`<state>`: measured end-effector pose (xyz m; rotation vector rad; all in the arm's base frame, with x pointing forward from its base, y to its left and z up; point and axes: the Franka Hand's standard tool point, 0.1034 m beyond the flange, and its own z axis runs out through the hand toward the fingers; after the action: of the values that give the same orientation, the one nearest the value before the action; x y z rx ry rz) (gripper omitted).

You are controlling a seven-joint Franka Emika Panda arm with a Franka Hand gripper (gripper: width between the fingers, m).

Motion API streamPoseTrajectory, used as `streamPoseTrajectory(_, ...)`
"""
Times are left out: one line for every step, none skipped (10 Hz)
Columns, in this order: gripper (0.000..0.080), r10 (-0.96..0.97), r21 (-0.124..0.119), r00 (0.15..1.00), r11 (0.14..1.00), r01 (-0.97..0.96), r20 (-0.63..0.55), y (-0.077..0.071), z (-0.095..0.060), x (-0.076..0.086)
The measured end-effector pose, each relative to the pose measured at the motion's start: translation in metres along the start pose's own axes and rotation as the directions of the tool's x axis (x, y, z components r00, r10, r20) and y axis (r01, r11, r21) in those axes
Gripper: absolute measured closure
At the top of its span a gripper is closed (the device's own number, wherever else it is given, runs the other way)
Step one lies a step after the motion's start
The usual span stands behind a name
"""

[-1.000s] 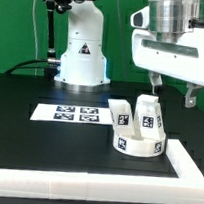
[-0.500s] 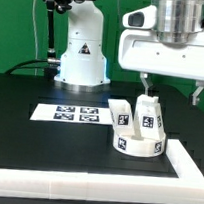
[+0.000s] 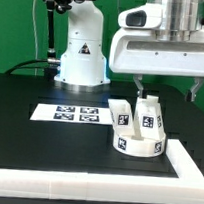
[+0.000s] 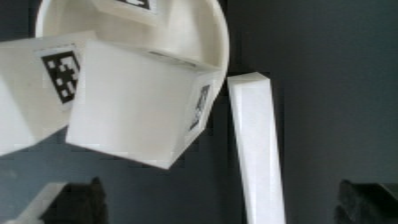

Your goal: Assemble stool

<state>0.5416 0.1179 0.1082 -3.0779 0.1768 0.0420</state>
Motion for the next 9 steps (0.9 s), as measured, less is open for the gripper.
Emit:
streamPoseTrajectory(0.0150,-0.058,0.000,0.998,0.998,0.058,0.000,0.001,0.000,0.000)
streamPoseTrajectory(0.0150,-0.133,-0.005,0.991,0.991,0.133,-0.001,0.002,0.000,0.001)
streamPoseTrajectory(0.0150,-0.299,-0.020,0.954,0.954,0.299,-0.003,0.004,0.001,0.000)
streamPoseTrajectory(0.0150,-0.382,-0.024,0.924,0.924,0.382,0.000,0.005,0.003,-0.002)
streamPoseTrajectory(0.0150,-0.467,-0.026,0.884,0.884,0.467,0.009,0.007,0.005,-0.004)
streamPoseTrajectory(0.0150,-0.519,-0.025,0.854,0.854,0.520,0.016,0.008,0.006,-0.007)
streamPoseTrajectory(0.0150,-0.582,-0.025,0.813,0.812,0.583,0.022,0.011,0.007,-0.009)
streamPoseTrajectory(0.0150,-0.621,-0.026,0.783,0.783,0.621,0.025,0.012,0.007,-0.008)
streamPoseTrajectory(0.0150,-0.659,-0.029,0.752,0.751,0.660,0.029,0.014,0.007,-0.008)
